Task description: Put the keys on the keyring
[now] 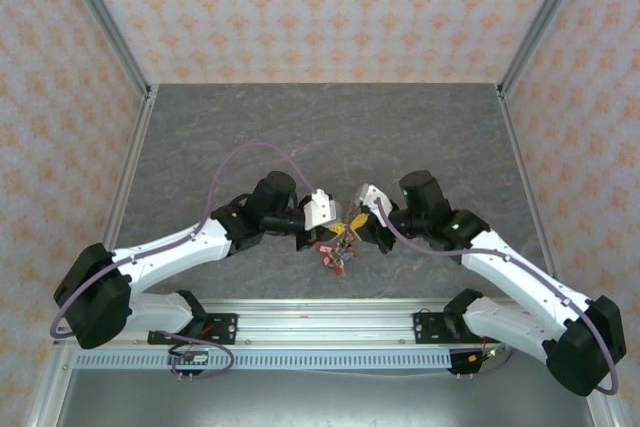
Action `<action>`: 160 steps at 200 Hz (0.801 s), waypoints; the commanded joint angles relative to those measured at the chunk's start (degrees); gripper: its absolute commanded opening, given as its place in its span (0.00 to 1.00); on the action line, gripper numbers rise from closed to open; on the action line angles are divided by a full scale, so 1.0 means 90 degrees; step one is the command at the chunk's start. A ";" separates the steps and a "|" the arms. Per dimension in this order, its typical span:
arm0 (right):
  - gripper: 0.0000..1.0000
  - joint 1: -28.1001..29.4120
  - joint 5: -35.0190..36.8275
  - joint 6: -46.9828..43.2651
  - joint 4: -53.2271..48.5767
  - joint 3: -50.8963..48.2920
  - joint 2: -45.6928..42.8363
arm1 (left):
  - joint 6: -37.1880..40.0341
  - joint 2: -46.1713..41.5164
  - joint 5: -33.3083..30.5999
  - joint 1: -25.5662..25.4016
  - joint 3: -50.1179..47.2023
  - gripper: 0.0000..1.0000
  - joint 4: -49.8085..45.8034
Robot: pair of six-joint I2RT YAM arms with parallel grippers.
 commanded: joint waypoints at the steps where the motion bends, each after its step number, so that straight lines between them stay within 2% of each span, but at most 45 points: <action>1: 0.06 -0.0054 0.0149 0.0171 0.0080 -0.0178 -0.0094 | -0.0072 -0.0132 0.0319 0.0019 0.0038 0.00 0.0784; 72: 0.14 -0.0052 0.0691 -0.0234 -0.0340 0.0253 -0.0631 | -0.0018 -0.0106 0.0195 0.0019 0.0078 0.00 0.0625; 116: 0.20 -0.0053 -0.0348 -0.0435 -0.0208 0.0449 -0.0415 | 0.0013 -0.0101 0.0230 0.0024 0.0124 0.00 0.0582; 160: 0.21 -0.0047 -0.0449 -0.0653 -0.0090 0.0529 -0.0051 | 0.0003 -0.0134 0.0251 0.0022 0.0130 0.00 0.0554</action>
